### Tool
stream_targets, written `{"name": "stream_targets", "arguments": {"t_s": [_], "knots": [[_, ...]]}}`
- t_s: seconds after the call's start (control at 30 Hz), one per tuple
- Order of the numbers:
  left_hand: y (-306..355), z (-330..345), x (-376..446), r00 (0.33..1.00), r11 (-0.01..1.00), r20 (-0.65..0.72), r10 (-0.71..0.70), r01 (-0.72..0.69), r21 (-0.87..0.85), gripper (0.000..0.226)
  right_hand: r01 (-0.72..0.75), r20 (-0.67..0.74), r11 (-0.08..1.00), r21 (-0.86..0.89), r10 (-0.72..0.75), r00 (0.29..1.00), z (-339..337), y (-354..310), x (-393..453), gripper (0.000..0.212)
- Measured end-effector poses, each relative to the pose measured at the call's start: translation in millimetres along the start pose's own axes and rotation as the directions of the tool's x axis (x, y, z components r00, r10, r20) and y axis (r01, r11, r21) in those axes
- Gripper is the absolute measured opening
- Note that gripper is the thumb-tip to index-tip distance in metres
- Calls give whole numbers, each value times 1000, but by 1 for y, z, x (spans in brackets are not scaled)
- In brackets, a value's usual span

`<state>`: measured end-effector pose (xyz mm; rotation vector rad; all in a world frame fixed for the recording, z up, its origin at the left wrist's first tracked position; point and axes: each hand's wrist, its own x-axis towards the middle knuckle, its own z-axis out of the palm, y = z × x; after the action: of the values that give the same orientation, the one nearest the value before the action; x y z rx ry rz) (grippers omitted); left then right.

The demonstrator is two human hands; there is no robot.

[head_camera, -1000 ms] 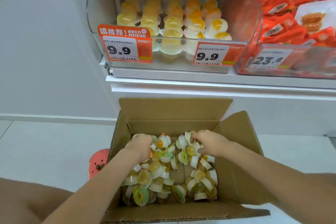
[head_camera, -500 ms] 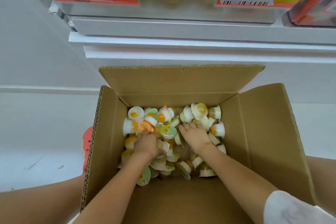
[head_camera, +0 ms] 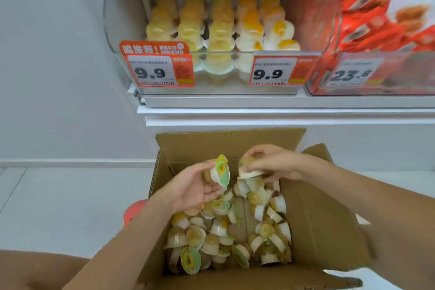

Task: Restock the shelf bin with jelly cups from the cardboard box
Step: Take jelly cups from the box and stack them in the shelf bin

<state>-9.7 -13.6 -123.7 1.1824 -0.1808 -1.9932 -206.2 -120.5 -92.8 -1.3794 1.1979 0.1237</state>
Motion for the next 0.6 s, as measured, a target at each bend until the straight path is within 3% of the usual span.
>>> {"name": "stream_targets", "arguments": {"t_s": [0.13, 0.23, 0.3, 0.43, 0.6], "knots": [[52, 60, -48, 996, 999, 78, 32, -29, -29, 38, 312, -107, 943, 117, -300, 948, -42, -65, -73, 31], [74, 96, -77, 991, 995, 91, 97, -93, -49, 45, 574, -233, 776, 261, -526, 818, -44, -94, -113, 34], [81, 113, -94, 981, 985, 139, 137, -120, -124, 52, 702, -302, 672, 235, -636, 710, -37, -106, -131, 35], [77, 130, -111, 939, 960, 266, 218, -157, -230, 66, 772, -232, 635, -20, -754, 614, -17, -100, -134, 44], [74, 129, -107, 933, 953, 231, 277, -236, -190, 68, 785, -246, 620, -19, -764, 597, -16, -90, -123, 47]]}}
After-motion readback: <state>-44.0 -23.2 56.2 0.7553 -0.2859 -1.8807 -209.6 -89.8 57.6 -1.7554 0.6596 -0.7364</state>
